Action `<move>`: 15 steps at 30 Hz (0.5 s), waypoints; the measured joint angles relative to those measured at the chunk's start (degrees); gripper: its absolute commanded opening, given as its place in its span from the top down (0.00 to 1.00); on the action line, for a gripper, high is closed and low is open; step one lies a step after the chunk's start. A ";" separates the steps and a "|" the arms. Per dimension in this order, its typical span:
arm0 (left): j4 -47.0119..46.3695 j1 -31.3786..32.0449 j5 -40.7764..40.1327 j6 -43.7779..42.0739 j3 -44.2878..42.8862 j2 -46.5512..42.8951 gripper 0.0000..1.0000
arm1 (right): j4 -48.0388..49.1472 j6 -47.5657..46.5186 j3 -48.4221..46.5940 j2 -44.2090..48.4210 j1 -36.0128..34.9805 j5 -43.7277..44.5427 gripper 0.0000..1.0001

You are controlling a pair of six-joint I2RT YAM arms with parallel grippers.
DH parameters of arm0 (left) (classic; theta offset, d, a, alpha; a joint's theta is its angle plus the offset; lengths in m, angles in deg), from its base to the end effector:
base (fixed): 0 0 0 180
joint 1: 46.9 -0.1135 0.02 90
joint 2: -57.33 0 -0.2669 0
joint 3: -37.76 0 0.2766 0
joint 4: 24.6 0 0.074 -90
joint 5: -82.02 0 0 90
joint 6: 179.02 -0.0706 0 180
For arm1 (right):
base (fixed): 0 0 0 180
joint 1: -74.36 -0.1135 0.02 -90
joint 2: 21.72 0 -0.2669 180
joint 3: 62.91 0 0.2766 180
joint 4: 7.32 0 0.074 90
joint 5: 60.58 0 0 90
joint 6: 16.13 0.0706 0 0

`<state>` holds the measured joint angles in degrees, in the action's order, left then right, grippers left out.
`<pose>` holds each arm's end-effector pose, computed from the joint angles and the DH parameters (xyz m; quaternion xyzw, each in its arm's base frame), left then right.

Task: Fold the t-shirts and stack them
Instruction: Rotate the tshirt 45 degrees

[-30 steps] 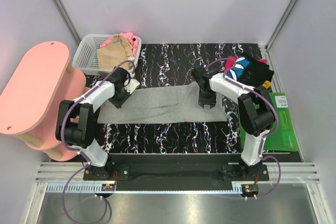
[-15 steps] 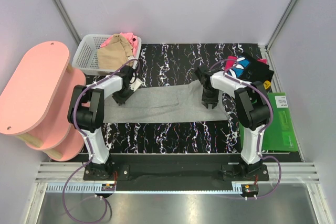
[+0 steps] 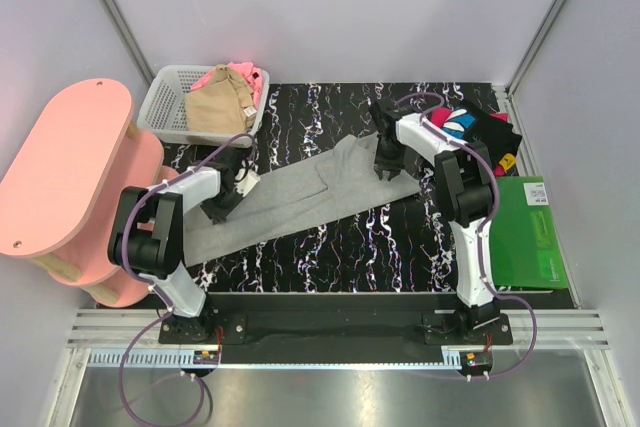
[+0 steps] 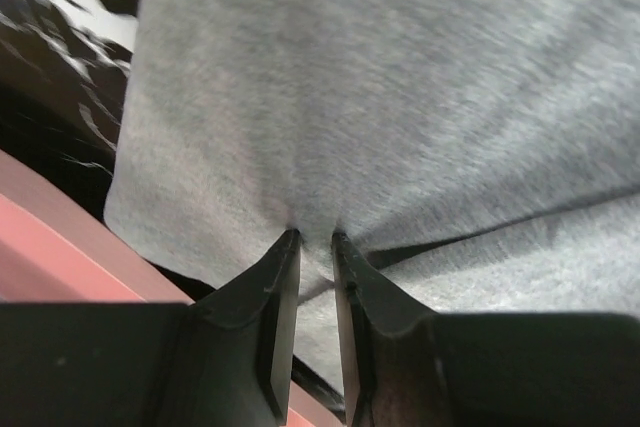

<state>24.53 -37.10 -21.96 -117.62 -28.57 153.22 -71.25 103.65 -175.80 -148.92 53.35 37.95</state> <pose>0.3142 -0.0370 0.1028 0.3135 0.9367 0.1355 0.0767 0.4506 0.1619 0.1169 0.0834 0.9885 -0.0230 0.1240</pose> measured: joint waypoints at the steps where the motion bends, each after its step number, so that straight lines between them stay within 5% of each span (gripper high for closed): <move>1: 0.68 0.00 0.28 0.00 0.00 -0.07 0.75 | -0.07 -0.33 -1.44 -0.92 0.17 -0.57 0.68; 15: 10.08 8.07 3.91 3.13 -2.32 2.05 0.75 | -6.58 -5.57 -37.75 -21.68 5.25 -11.65 0.73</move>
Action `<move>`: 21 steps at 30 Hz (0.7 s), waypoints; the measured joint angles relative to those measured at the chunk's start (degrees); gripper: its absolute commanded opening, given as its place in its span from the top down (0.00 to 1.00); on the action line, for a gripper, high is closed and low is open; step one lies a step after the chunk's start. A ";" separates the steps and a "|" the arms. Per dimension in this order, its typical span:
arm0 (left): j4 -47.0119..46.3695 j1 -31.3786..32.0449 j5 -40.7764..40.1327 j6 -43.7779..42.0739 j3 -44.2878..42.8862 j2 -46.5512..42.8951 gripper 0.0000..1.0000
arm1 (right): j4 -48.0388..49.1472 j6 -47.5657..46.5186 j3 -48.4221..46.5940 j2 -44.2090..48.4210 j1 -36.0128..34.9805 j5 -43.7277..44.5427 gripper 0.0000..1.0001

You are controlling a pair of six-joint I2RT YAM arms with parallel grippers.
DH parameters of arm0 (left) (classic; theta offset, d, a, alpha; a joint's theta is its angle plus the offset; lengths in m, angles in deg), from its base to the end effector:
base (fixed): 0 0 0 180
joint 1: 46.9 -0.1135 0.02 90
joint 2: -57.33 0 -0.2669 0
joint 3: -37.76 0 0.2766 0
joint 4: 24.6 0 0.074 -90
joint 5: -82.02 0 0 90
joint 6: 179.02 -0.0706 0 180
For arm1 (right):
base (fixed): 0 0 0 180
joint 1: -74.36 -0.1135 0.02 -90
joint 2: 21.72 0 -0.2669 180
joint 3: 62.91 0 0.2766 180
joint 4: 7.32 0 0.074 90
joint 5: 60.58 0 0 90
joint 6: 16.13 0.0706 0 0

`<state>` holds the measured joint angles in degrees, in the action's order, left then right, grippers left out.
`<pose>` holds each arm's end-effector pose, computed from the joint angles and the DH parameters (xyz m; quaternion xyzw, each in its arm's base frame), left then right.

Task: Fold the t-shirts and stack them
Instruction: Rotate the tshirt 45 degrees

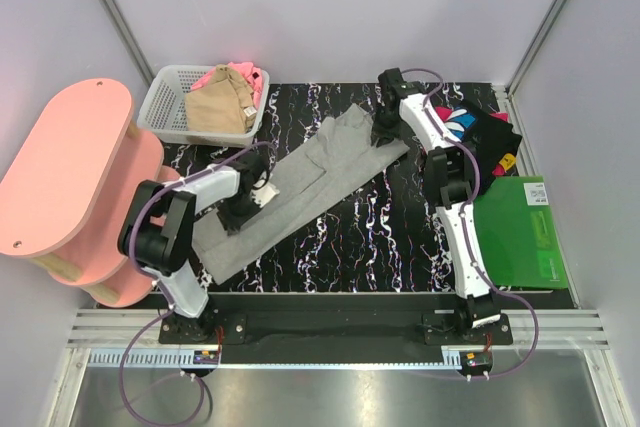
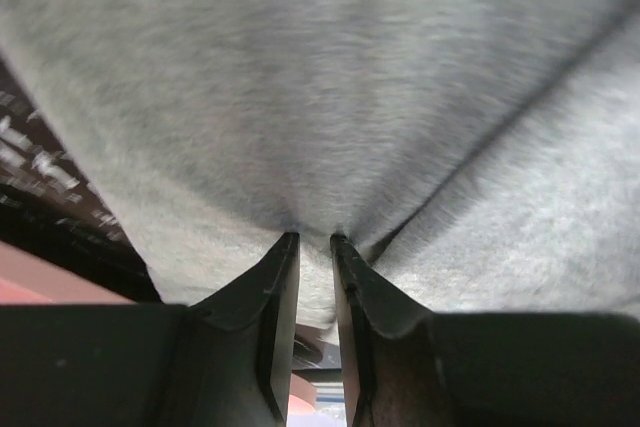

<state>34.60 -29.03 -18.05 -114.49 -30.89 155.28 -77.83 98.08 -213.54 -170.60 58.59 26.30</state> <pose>0.2911 -0.0809 0.0990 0.3667 0.9261 0.0884 0.0072 0.5545 0.1606 0.1252 0.0673 0.9802 0.0881 0.1640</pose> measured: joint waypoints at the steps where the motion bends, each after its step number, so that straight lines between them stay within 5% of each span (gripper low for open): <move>1: 0.79 0.96 0.46 0.24 -0.61 0.55 0.75 | -0.68 0.04 -4.37 -2.43 0.50 -1.09 0.73; 6: 4.13 5.90 2.91 1.20 -3.30 3.02 0.75 | -1.84 1.73 -17.46 -10.19 3.15 -7.98 0.75; 21: 10.80 12.92 10.67 4.11 -12.13 9.86 0.76 | 2.36 5.01 -18.64 -12.28 10.99 -21.22 0.72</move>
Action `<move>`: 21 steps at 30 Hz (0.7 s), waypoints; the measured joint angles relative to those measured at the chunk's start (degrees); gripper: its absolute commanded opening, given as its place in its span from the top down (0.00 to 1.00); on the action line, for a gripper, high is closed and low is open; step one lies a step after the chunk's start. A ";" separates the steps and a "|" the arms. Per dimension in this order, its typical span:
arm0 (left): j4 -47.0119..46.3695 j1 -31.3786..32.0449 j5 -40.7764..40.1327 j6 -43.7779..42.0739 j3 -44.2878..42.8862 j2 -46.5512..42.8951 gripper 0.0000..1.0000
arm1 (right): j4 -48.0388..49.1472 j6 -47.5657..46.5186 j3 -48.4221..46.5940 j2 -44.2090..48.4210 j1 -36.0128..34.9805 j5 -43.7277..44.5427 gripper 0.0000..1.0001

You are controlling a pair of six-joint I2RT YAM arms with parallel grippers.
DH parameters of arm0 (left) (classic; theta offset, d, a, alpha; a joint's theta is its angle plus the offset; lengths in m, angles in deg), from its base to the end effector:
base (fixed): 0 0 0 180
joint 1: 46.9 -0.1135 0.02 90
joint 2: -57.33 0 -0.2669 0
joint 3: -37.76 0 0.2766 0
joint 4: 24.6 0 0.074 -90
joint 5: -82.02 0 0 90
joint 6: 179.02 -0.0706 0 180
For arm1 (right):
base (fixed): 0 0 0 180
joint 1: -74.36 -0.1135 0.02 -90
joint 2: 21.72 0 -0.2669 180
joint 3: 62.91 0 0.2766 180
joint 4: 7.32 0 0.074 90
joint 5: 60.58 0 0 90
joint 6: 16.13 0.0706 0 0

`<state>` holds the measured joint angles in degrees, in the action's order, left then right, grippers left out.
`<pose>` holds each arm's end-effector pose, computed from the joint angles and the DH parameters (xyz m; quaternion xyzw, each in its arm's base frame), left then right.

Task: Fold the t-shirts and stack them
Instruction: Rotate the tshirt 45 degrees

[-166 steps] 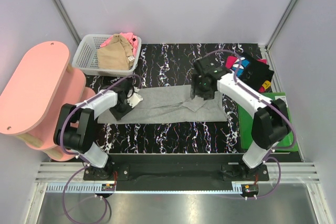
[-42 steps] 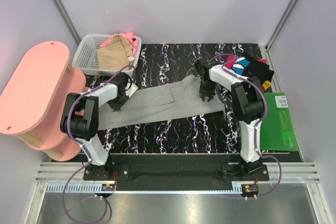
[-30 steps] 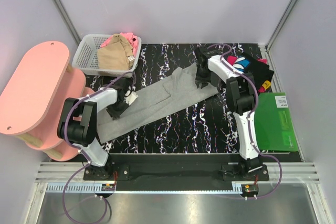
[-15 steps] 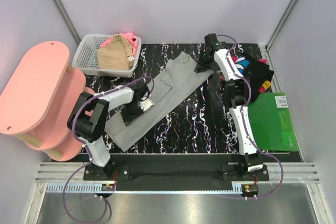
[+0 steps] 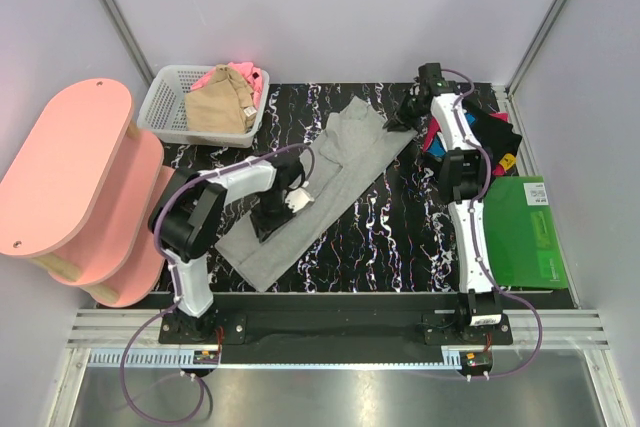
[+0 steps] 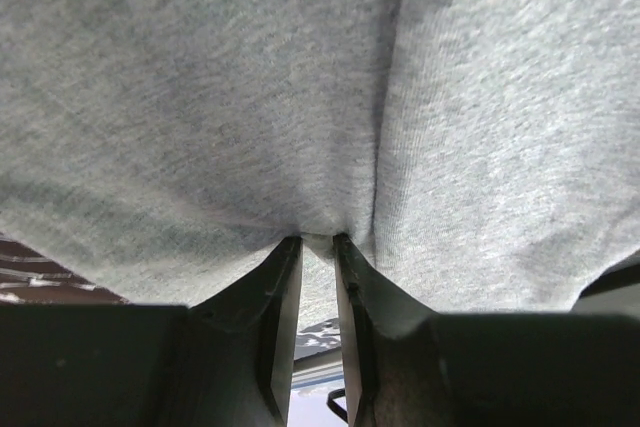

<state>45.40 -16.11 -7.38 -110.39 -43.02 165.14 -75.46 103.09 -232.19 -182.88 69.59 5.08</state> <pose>0.2834 -0.1697 0.0984 -0.4385 -0.8966 0.0002 0.0615 0.6110 0.0802 0.1189 0.1467 0.9344 0.2686 0.1823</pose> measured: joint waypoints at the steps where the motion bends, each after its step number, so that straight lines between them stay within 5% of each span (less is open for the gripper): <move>1: 0.33 0.22 0.46 0.24 -0.79 0.50 0.76 | 0.33 0.07 0.00 -0.07 0.35 -0.57 0.72; 9: -1.20 0.85 7.56 0.57 -6.86 2.91 0.75 | 2.49 -0.42 -0.46 0.13 2.03 -3.19 0.63; 13: -1.77 1.20 10.38 -0.61 -6.95 -2.64 0.74 | 2.58 -1.79 0.61 3.45 1.18 -1.55 0.63; 21: -3.54 1.25 8.66 -1.07 -5.01 -17.14 0.76 | 3.80 -2.45 18.53 24.68 -0.44 1.07 0.65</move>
<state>41.86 -14.87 1.27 -111.46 -48.02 148.00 -71.66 100.64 -213.65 -158.21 69.15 6.15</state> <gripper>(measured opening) 0.256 0.361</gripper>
